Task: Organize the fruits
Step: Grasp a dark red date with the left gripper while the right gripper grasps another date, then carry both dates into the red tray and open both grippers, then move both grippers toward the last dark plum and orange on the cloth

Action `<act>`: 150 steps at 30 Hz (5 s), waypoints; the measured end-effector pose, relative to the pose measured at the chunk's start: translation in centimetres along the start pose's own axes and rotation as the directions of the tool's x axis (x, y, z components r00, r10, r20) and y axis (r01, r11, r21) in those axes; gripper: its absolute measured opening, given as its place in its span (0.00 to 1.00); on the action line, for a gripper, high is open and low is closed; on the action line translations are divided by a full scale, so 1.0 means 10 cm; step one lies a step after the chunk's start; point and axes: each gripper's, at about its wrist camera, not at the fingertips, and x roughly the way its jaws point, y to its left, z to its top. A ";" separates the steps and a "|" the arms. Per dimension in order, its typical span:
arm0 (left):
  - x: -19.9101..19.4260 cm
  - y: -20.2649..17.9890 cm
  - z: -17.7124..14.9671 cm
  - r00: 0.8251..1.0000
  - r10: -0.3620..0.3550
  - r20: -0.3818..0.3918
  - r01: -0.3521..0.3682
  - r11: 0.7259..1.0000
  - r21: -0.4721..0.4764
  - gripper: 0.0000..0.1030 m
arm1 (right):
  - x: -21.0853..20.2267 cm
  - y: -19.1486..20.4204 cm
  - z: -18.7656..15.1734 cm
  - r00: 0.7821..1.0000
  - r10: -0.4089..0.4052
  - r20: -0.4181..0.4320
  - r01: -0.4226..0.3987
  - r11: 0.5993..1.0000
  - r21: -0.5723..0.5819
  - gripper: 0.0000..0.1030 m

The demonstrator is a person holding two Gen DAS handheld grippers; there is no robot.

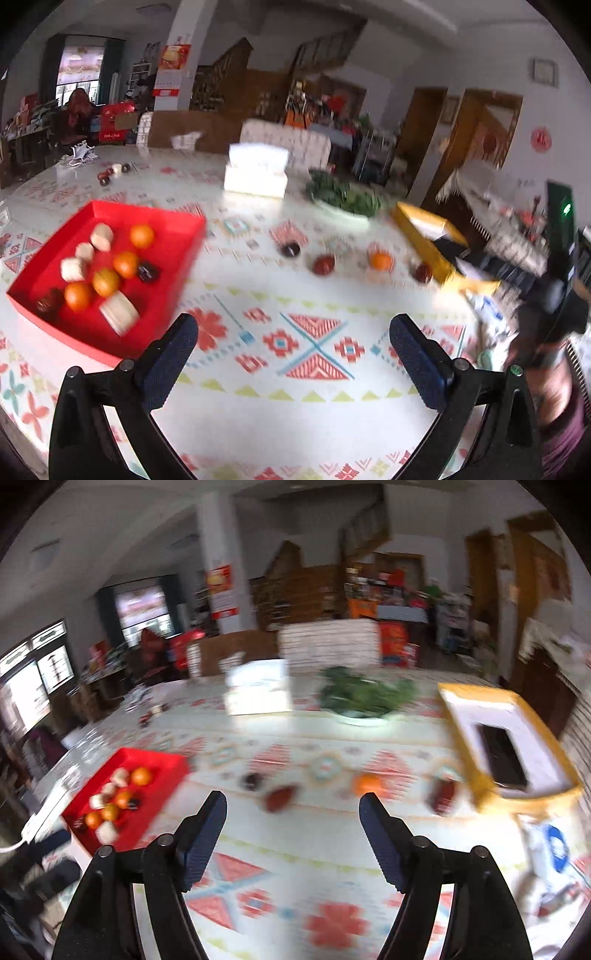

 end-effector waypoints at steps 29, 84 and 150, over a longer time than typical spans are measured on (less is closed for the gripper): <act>0.84 -0.16 0.26 0.977 -0.081 -0.196 0.094 0.994 0.057 0.60 | 1.22 -1.47 -0.05 0.939 -0.186 -0.288 0.264 0.928 0.264 0.53; 0.06 1.52 0.23 0.978 0.205 -0.042 -0.209 0.964 -0.165 0.28 | 0.76 -0.35 0.15 0.992 0.065 -0.104 -0.049 0.988 0.145 0.32; -0.38 0.50 0.21 0.879 0.458 0.135 -0.471 0.878 0.089 0.96 | 0.56 1.32 -0.07 0.970 0.204 -0.134 -0.219 0.970 -0.106 0.65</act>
